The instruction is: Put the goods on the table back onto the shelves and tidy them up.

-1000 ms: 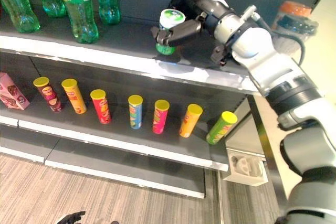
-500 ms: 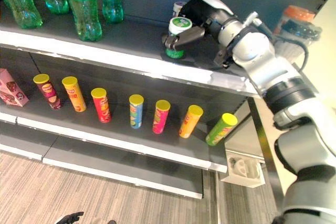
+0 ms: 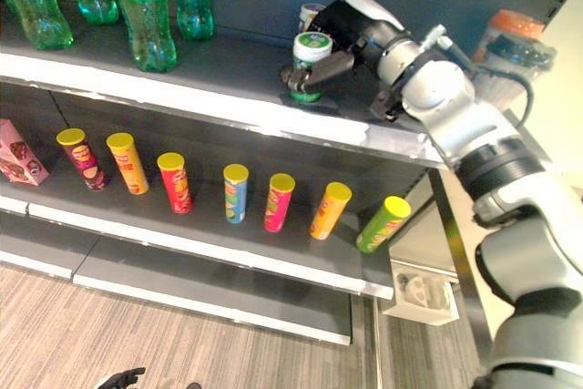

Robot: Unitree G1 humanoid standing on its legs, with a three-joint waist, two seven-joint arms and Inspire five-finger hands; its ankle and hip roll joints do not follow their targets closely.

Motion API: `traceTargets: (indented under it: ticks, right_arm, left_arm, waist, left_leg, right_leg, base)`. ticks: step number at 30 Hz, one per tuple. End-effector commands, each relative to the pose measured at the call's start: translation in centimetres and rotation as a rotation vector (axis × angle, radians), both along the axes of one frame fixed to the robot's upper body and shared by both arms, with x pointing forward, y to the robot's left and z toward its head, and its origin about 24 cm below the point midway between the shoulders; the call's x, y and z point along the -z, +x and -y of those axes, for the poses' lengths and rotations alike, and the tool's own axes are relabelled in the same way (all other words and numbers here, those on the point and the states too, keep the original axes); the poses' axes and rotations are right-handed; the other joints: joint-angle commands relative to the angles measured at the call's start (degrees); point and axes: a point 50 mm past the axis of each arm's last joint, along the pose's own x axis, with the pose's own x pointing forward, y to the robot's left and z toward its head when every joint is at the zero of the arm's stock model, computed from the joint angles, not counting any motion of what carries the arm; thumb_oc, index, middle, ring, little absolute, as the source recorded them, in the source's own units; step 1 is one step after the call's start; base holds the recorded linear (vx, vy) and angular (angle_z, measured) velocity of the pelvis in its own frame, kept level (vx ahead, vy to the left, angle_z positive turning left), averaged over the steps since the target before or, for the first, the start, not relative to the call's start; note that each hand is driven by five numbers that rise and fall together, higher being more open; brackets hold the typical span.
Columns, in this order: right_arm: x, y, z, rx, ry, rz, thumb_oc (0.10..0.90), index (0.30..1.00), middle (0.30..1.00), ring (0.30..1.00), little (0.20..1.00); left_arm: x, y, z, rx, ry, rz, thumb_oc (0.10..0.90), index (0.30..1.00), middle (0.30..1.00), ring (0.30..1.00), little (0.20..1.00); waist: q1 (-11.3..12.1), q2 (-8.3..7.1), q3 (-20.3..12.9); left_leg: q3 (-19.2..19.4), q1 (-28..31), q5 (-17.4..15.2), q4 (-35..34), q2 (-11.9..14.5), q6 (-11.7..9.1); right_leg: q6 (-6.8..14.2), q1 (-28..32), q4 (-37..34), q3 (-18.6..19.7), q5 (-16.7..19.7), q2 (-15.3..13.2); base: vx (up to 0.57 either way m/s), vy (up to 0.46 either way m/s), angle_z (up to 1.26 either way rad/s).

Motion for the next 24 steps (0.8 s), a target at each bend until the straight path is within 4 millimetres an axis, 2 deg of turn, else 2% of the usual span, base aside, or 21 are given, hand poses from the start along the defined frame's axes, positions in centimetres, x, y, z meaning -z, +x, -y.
traceTargets:
  ticks: [1,2,24]
  right_arm:
    - [-4.5,-0.9,-0.5,-0.016,0.069,0.17,0.775,0.862,0.862,0.862,0.862]
    - [-4.5,-0.8,-0.6,-0.016,0.065,0.17,0.8,0.9,0.9,0.9,0.9]
    - [-6.3,-2.1,-0.7,-0.053,0.08,0.249,0.8,0.9,0.9,0.9,0.9]
  left_arm:
    - [-1.1,2.5,-1.5,0.069,0.058,0.066,0.8,0.9,0.9,0.9,0.9]
    - [-1.1,2.7,-1.4,0.073,0.059,0.072,0.8,0.9,0.9,0.9,0.9]
    - [-1.2,2.7,-1.6,0.068,0.067,0.073,0.8,0.9,0.9,0.9,0.9]
  waist:
    - [1.32,-3.94,-1.38]
    - [1.19,-3.9,-1.35]
    - [-0.04,-4.1,-1.6]
  left_leg:
    - [2.95,-0.15,-4.2,0.08,0.3,-0.67]
    - [3.04,-0.05,-4.21,0.08,0.38,-0.69]
    - [4.6,0.95,-4.94,0.08,0.63,-0.59]
  right_leg:
    - [6.21,0.95,0.37,-1.73,0.48,-7.3]
    - [6.17,0.95,0.37,-1.63,0.41,-7.26]
    - [6.2,0.97,0.37,-0.57,0.55,-7.16]
  base:
    - [0.0,0.0,0.0]
    - [0.0,0.0,0.0]
    - [0.0,0.0,0.0]
